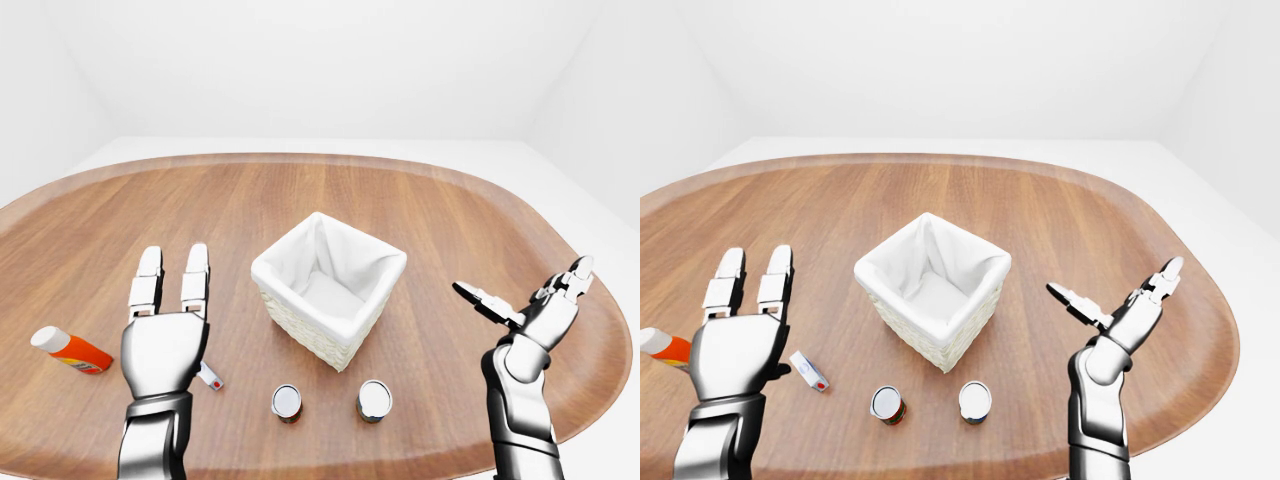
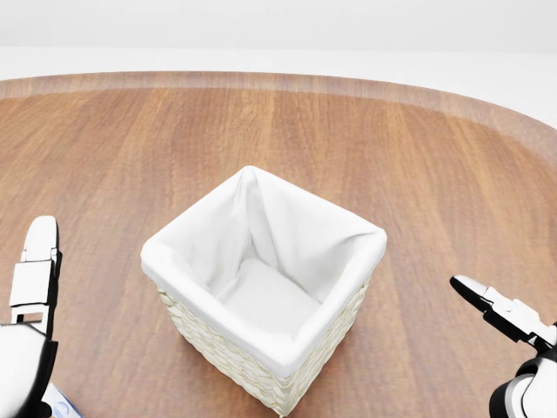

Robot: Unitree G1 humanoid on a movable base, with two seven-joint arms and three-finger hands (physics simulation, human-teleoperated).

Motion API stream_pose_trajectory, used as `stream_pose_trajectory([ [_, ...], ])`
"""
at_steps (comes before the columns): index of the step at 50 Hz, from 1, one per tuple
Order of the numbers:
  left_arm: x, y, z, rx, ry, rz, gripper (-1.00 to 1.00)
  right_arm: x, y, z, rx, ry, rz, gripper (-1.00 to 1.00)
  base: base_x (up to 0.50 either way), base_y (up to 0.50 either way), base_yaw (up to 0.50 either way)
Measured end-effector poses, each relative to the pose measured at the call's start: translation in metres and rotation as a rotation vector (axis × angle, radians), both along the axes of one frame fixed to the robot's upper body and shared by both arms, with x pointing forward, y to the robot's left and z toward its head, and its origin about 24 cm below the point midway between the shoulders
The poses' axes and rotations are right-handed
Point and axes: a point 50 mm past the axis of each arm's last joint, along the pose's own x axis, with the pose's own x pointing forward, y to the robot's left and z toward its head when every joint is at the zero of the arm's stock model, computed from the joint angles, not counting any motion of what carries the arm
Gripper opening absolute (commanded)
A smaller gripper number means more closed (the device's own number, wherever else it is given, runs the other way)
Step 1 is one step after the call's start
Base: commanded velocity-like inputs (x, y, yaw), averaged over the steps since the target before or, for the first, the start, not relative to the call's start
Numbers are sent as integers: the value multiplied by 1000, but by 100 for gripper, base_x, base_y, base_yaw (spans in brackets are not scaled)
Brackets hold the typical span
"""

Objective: Pick up the alphabet soup and the cream cheese box, and put them in the basket.

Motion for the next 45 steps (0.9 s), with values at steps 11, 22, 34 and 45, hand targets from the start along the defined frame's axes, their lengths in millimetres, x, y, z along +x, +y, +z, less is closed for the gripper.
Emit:
stream_pose_trajectory([
  [11, -4, 2, -21, 25, 61, 5, 100, 0, -1, 1, 5, -5, -1, 100, 0, 0, 0],
  [22, -12, 5, -36, 41, 108, 17, 100, 0, -1, 1, 10, -8, -2, 100, 0, 0, 0],
  [34, -16, 6, -51, 71, 164, 17, 100, 0, -1, 1, 10, -7, -3, 100, 0, 0, 0],
  [45, -15, 5, -69, 97, 230, -7, 100, 0, -1, 0, 9, -4, -3, 100, 0, 0, 0],
])
